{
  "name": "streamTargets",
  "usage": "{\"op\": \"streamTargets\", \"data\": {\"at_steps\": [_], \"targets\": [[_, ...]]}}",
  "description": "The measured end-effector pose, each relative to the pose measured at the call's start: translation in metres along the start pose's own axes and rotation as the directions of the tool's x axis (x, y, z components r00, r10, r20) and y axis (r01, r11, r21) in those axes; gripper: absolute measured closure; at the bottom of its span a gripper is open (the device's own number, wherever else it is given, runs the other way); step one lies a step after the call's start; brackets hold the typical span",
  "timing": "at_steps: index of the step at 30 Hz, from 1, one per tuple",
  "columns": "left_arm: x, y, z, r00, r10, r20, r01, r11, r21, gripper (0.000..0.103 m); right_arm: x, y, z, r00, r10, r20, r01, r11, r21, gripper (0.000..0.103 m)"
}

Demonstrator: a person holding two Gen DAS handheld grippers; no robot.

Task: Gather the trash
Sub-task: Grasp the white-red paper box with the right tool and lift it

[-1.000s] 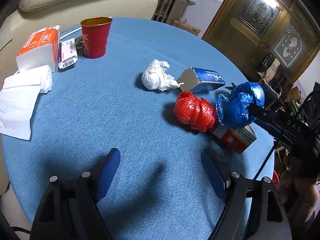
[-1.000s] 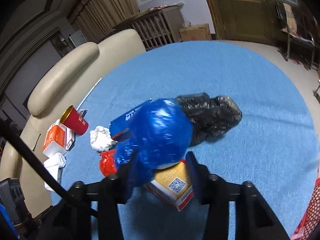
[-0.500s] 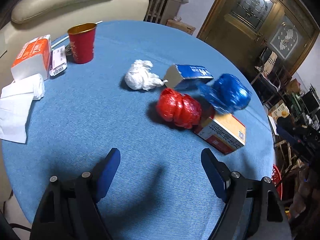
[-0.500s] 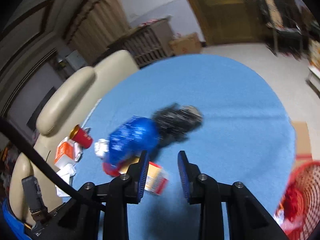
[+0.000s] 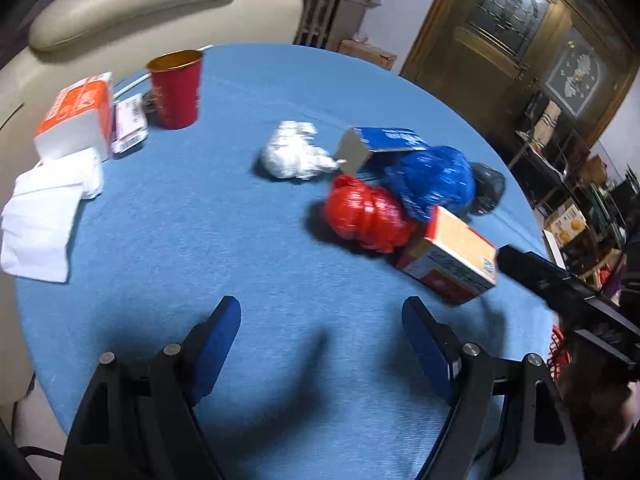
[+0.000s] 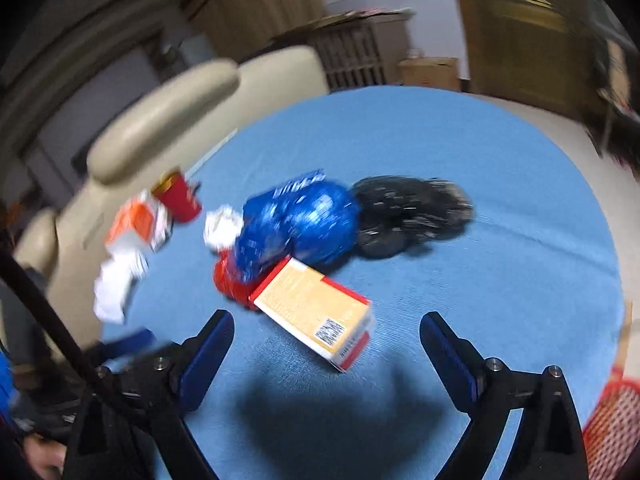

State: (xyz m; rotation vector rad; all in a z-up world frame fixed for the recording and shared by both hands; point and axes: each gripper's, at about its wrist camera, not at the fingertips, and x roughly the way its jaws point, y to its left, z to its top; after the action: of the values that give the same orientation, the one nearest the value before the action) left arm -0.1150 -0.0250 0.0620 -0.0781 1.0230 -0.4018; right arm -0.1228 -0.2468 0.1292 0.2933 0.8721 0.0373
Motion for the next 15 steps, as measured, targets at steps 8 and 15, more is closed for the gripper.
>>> {"op": "streamTargets", "data": {"at_steps": [8,15], "targets": [[0.004,0.015,0.005,1.0,0.024,-0.005,-0.024,0.999,-0.031,0.02,0.034,0.013,-0.011,0.998,-0.019,-0.054,0.014,0.995,-0.096,0.04],[0.024,-0.016,0.014,1.0,0.003,-0.014,-0.002,0.999,0.051,0.02,-0.002,-0.031,-0.041,0.998,-0.01,-0.059,0.013,0.999,0.044,0.046]]}}
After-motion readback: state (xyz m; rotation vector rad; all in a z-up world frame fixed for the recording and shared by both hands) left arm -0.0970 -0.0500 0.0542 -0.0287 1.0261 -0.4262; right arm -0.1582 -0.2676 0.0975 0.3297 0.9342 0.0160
